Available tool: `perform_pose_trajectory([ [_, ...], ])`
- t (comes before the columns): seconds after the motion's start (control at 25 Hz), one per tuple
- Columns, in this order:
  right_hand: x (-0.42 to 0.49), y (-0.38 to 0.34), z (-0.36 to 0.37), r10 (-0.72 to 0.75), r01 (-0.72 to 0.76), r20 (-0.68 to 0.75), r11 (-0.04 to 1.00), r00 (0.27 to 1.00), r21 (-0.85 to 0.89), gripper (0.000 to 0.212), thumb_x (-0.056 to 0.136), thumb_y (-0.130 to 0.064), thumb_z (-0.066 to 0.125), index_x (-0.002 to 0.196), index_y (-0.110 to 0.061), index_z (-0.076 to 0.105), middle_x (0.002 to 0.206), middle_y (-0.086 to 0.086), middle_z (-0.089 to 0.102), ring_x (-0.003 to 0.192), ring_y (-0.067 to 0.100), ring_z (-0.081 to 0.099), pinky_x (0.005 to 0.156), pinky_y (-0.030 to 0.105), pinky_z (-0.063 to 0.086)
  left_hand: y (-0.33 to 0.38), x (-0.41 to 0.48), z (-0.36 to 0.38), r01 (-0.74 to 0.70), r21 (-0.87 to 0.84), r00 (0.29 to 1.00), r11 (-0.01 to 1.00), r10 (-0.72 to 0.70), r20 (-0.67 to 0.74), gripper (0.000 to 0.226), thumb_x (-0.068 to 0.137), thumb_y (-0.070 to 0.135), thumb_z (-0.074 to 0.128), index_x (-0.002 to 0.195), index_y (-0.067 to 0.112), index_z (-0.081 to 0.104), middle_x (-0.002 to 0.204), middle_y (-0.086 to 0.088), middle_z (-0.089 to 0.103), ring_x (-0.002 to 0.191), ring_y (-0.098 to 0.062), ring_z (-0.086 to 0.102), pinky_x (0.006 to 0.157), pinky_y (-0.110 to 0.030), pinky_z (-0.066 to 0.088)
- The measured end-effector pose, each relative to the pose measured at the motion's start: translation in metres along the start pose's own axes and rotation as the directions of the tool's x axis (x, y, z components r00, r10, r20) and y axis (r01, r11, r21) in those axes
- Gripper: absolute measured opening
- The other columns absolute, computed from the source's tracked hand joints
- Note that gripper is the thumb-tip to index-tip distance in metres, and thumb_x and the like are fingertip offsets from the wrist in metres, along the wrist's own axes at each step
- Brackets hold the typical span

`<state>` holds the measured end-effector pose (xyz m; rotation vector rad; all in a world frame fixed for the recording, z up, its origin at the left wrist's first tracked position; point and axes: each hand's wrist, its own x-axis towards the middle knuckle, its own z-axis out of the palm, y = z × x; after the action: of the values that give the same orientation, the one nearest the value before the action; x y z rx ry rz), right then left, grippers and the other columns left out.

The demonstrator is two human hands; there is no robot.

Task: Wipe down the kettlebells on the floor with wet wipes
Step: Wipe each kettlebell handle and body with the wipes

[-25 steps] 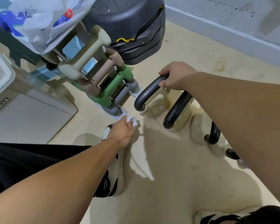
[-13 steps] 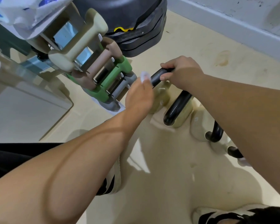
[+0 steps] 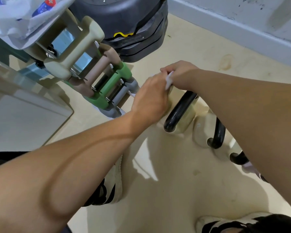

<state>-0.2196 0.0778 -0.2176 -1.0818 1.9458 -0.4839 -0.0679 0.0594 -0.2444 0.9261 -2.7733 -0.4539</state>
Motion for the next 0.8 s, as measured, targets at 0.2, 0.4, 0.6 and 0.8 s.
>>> perform_pose_trajectory([
  [0.2, -0.01, -0.005, 0.001, -0.021, 0.02, -0.002, 0.968, 1.0, -0.25, 0.053, 0.095, -0.005, 0.042, 0.142, -0.025, 0.056, 0.151, 0.003, 0.05, 0.139, 0.029, 0.044, 0.115, 0.036, 0.036, -0.071, -0.098, 0.033, -0.498, 0.525, 0.862, 0.69, 0.331, 0.383, 0.055, 0.099, 0.005, 0.019, 0.146, -0.009, 0.043, 0.15, -0.028, 0.045, 0.144, -0.042, 0.037, 0.123, -0.051, 0.019],
  [0.4, -0.011, -0.006, 0.0, 0.047, -0.05, -0.024, 0.994, 0.999, -0.099, 0.044, 0.098, -0.012, 0.042, 0.135, -0.02, 0.063, 0.14, 0.003, 0.059, 0.13, 0.027, 0.052, 0.107, 0.028, 0.04, -0.027, -0.047, 0.028, -0.536, 0.716, 0.828, 0.448, 0.111, 0.55, 0.061, 0.104, 0.023, 0.016, 0.157, -0.008, 0.009, 0.164, -0.026, 0.011, 0.154, -0.04, 0.006, 0.124, -0.051, -0.006],
  [0.6, 0.002, -0.009, -0.014, 0.245, -0.245, -0.008, 0.969, 0.969, 0.031, 0.056, 0.102, -0.055, 0.029, 0.135, -0.022, 0.06, 0.141, 0.006, 0.056, 0.13, 0.027, 0.047, 0.104, 0.038, 0.032, -0.01, 0.035, 0.037, -0.567, 0.748, 0.824, 0.346, 0.263, 0.503, 0.054, 0.101, 0.025, 0.032, 0.151, 0.006, 0.041, 0.159, -0.018, 0.035, 0.151, -0.037, 0.022, 0.122, -0.052, -0.005],
  [0.8, 0.007, 0.001, -0.017, 0.158, -0.158, -0.009, 0.986, 0.987, -0.047, 0.065, 0.1, -0.063, 0.022, 0.138, -0.025, 0.058, 0.13, 0.005, 0.053, 0.115, 0.027, 0.045, 0.095, 0.039, 0.028, -0.023, 0.0, 0.053, -0.646, 0.718, 0.759, 0.259, 0.12, 0.64, 0.06, 0.104, 0.018, 0.041, 0.155, -0.003, 0.018, 0.158, -0.043, 0.003, 0.146, -0.054, 0.021, 0.118, -0.057, 0.024],
])
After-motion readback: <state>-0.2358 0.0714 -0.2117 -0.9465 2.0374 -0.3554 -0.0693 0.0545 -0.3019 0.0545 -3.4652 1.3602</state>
